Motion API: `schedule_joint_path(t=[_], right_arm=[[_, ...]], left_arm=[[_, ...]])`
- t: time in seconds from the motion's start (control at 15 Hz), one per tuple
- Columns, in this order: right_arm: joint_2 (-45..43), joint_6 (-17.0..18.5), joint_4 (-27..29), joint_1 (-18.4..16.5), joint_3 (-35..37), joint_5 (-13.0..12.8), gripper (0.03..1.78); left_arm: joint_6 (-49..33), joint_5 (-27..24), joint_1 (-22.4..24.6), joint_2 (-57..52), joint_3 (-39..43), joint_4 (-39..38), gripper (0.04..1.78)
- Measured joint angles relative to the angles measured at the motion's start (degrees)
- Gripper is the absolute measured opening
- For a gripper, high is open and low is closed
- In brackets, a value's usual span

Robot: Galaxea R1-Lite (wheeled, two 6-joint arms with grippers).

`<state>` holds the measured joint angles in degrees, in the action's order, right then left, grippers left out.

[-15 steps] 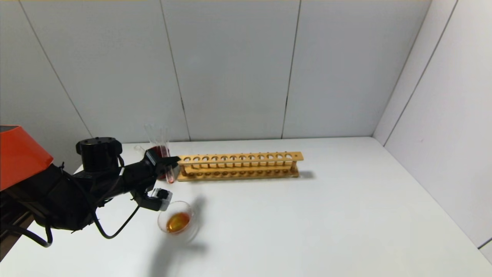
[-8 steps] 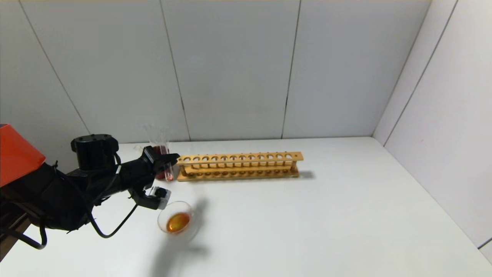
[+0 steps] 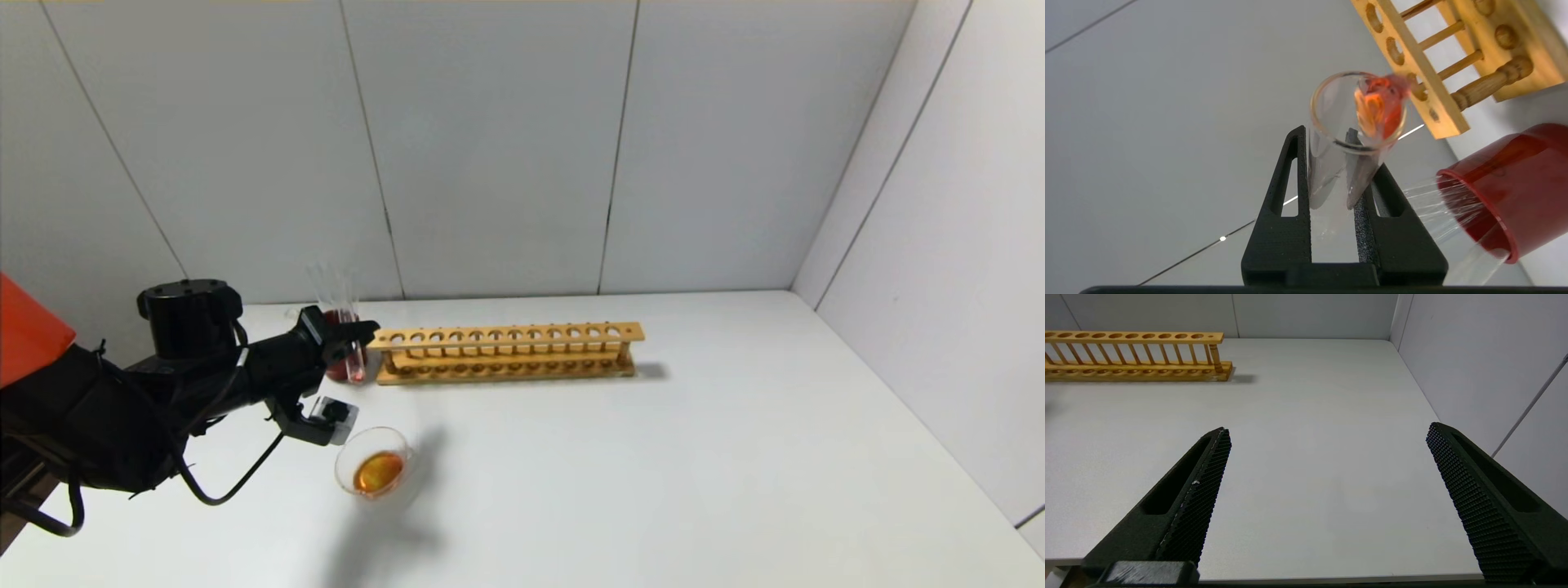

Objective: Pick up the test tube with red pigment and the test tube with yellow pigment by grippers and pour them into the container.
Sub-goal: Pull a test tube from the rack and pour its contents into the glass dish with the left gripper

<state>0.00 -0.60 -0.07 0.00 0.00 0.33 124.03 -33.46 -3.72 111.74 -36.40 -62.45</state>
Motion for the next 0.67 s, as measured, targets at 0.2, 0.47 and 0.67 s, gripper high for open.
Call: schedule_joint_path(t=[0.2,0.47,0.67], right_arm=[[0.0,0.0,0.0,0.0,0.0,-0.02,1.75],[0.0,0.02,0.0,0.0,0.0,-0.02,1.75],[0.0,0.02,0.0,0.0,0.0,-0.02,1.75]], left_arm=[[2.1,-0.02,-0.13,-0.6,-0.33,-0.2,0.34],[3.15,0.01,-0.18,-1.32,-0.34,-0.28,0.34],[3.79,-0.05,-0.13,-1.71,-0.52,-0.28,0.34]])
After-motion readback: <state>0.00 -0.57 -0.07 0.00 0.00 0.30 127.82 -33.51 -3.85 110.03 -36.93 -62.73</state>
